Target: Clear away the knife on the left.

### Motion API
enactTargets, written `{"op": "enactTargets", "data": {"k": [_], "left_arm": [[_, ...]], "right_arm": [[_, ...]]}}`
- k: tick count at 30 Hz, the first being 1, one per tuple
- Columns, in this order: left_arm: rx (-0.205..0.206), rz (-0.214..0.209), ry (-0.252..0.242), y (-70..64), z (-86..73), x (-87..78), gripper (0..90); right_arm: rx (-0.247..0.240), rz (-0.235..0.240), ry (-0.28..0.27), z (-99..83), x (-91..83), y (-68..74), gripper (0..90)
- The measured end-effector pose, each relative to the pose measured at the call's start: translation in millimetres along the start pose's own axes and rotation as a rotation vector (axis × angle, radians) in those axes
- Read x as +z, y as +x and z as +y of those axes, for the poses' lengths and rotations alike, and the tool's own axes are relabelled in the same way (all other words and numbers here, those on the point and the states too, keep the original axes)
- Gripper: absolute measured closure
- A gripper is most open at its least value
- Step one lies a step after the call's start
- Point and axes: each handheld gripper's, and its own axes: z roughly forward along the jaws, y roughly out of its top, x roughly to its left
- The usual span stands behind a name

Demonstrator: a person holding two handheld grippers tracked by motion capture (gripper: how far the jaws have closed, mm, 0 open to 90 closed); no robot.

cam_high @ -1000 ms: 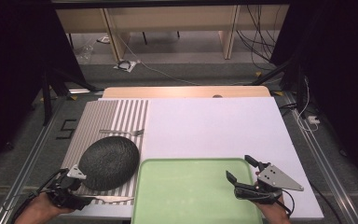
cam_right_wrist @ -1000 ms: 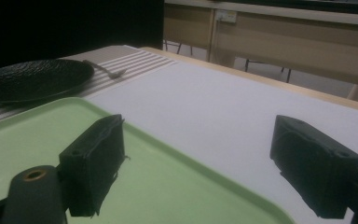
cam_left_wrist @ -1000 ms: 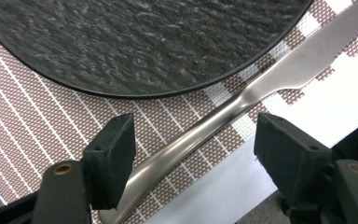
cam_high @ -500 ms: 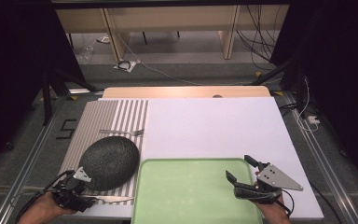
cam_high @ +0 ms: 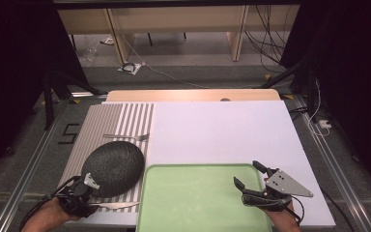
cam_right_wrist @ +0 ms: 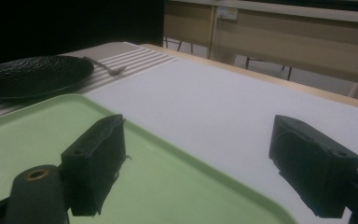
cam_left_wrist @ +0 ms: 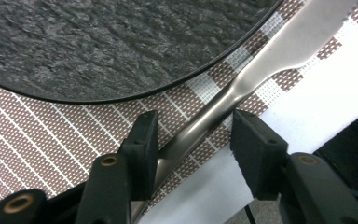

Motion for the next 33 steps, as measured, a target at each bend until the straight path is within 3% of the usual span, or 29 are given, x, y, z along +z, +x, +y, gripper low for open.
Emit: {"op": "enactTargets", "data": {"k": [2, 9, 16, 18, 33], "left_arm": [[-0.002, -0.017, -0.005, 0.1, -0.6, 0.0, 54.4], [0.057, -0.029, 0.003, -4.6, 1.0, -0.8, 67.9], [0.084, -0.015, 0.018, -7.8, 3.3, -0.4, 68.4], [0.136, 0.012, 0.031, -12.8, 5.7, -0.4, 68.8], [0.213, -0.001, 0.031, -15.7, 5.7, -0.3, 76.9]], "right_arm": [[0.001, 0.003, -0.006, 0.0, 0.2, 0.2, 19.4], [-0.003, 0.003, -0.003, -0.2, 0.6, 0.1, 19.6], [-0.007, 0.002, 0.003, -0.2, 0.9, 0.3, 19.7], [-0.008, 0.001, 0.005, -0.2, 1.0, 0.4, 19.8], [-0.01, -0.002, 0.01, -0.5, 1.7, 0.5, 20.0]]}}
